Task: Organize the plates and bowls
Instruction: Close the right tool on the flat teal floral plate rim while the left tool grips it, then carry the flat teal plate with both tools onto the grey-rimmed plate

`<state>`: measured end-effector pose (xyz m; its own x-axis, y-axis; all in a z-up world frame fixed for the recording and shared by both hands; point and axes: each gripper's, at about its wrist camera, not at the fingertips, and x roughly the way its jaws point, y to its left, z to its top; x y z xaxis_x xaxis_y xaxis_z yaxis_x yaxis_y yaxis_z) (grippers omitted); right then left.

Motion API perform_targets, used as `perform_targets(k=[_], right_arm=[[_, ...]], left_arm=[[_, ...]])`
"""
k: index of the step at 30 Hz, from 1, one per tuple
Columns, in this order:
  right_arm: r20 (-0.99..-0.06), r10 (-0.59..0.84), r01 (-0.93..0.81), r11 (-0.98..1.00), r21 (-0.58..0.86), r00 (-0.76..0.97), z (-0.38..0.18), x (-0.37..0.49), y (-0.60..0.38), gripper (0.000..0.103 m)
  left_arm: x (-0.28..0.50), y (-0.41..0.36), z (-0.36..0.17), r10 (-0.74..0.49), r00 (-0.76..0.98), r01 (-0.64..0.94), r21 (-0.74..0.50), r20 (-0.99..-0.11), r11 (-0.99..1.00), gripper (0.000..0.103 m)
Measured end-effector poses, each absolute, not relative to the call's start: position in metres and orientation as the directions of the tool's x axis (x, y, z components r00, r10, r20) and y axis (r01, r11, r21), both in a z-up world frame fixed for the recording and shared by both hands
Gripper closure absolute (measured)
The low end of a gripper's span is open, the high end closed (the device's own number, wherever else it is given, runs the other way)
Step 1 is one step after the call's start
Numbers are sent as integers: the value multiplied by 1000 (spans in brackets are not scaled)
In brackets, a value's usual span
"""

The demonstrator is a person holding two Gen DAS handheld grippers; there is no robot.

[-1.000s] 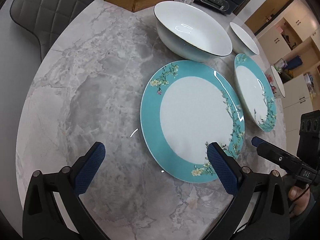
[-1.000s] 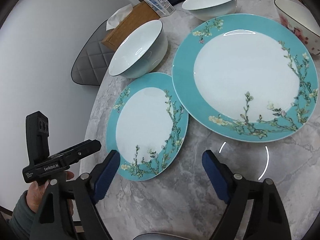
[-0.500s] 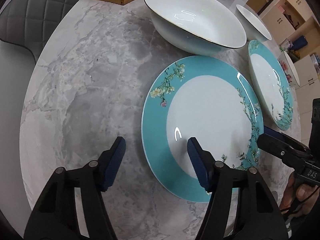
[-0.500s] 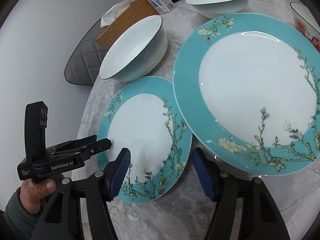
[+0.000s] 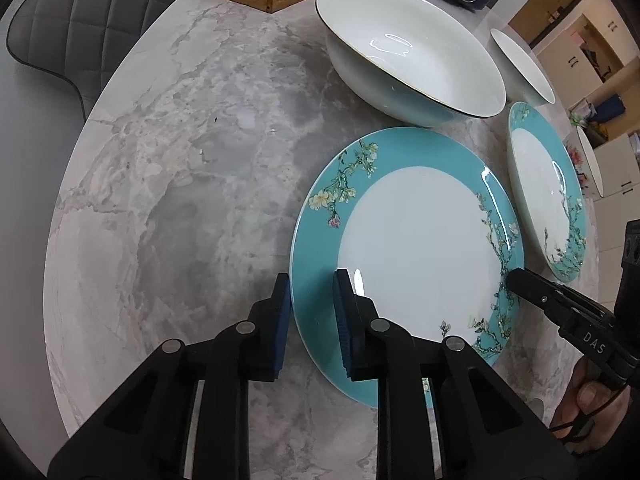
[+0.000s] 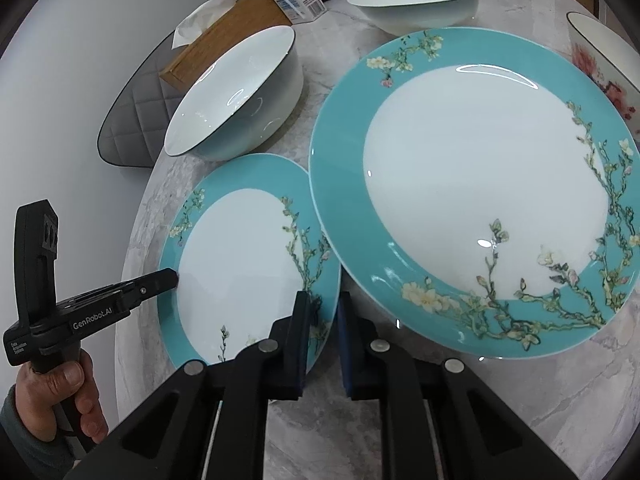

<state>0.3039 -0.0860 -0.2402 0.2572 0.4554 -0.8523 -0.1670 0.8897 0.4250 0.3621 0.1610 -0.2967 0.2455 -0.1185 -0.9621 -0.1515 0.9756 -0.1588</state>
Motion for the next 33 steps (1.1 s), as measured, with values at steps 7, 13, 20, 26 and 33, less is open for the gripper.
perform_targets(k=[7,13,20,26,33], right_arm=[[-845,457,-165,889,426,279,-233,296,-92,88],[-847,448,-186,893,410,286,-226,288,-92,88],[-839,453,-201,890,409,300,-210,268,-96,88],[-827,455,-220,889,401,332,-183,234,-111,88],[-830,439,-212,898,387,344,-165,169,-147,88]], left_arm=[[341,165,-290,-121,262,-166,-168,-958,972,88],[321,166,-281,-131,281,-174,-184,-951,967,89],[293,159,-263,-147,300,-181,-208,-942,961,90],[256,139,-239,-179,328,-169,-244,-928,955,90],[199,99,-230,-236,310,-123,-285,-921,950,89]])
